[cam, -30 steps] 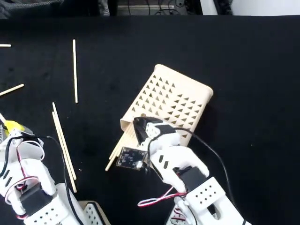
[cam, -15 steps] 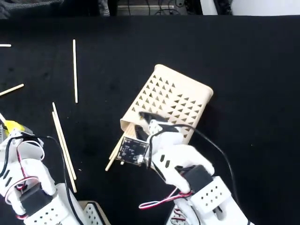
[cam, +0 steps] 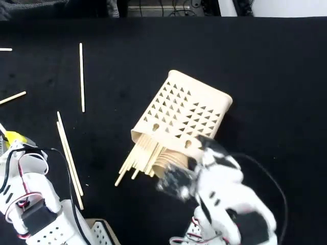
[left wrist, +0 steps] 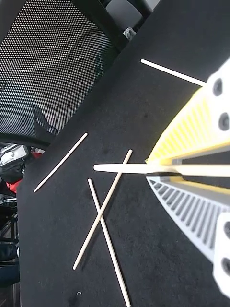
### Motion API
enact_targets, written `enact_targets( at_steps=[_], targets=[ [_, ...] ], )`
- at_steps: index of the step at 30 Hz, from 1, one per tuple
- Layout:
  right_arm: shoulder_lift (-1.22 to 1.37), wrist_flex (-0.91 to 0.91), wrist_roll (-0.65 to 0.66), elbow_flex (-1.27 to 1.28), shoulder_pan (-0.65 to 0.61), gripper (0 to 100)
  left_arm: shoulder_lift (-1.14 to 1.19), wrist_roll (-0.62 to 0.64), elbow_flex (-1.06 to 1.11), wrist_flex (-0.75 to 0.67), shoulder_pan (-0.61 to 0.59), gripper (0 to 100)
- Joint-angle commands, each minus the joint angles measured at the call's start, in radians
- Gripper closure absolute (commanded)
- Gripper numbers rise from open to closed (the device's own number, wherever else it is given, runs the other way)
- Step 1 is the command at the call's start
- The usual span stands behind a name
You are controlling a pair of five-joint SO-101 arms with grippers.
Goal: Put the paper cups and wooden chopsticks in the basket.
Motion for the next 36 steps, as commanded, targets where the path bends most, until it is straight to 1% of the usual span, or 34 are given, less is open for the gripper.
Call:
enact_targets(
  at_steps=[1, 3, 7, 8, 10, 14, 15, 17, 19, 20, 23, 25, 31, 33, 36],
  targets=[
    [-0.107, 0.038, 0.011, -0.027, 0.124, 69.8, -0.006, 0.006, -0.008, 0.000, 0.010, 97],
    [-0.065, 0.032, 0.011, -0.012, 0.158, 66.2, -0.006, 0.006, -0.007, 0.000, 0.010, 97],
    [0.096, 0.034, 0.002, -0.025, 0.140, 69.6, -0.006, 0.006, -0.005, 0.000, 0.010, 97],
    [0.137, 0.032, -0.026, -0.038, 0.110, 70.1, -0.006, 0.006, -0.005, 0.000, 0.010, 97],
    [0.208, 0.032, -0.127, -0.087, 0.048, 70.2, -0.006, 0.006, -0.004, 0.000, 0.010, 97],
    [0.338, 0.046, -0.322, -0.298, -0.106, 66.7, -0.006, 0.006, -0.004, 0.000, 0.010, 97],
    [0.374, 0.066, -0.362, -0.351, -0.149, 64.9, -0.006, 0.006, -0.004, 0.000, 0.010, 97],
    [0.453, 0.123, -0.430, -0.418, -0.244, 58.0, -0.006, 0.006, -0.004, 0.000, 0.010, 97],
    [0.550, 0.170, -0.485, -0.432, -0.331, 49.4, -0.006, 0.006, -0.004, 0.000, 0.010, 97],
    [0.598, 0.166, -0.496, -0.433, -0.353, 46.3, -0.006, 0.006, -0.004, 0.000, 0.010, 97],
    [0.720, 0.150, -0.454, -0.401, -0.362, 45.3, -0.006, 0.006, -0.004, 0.000, 0.010, 97],
    [0.762, 0.103, -0.427, -0.348, -0.359, 45.3, -0.006, 0.006, -0.004, 0.000, 0.010, 97],
    [0.704, -0.098, -0.330, -0.061, -0.356, 45.3, -0.006, 0.006, -0.004, 0.000, 0.012, 97],
    [0.656, -0.167, -0.262, 0.025, -0.319, 45.6, -0.006, 0.006, -0.004, 0.000, 0.012, 97],
    [0.542, -0.295, -0.123, 0.113, -0.184, 51.9, -0.006, 0.006, -0.004, 0.002, 0.012, 97]
  ],
)
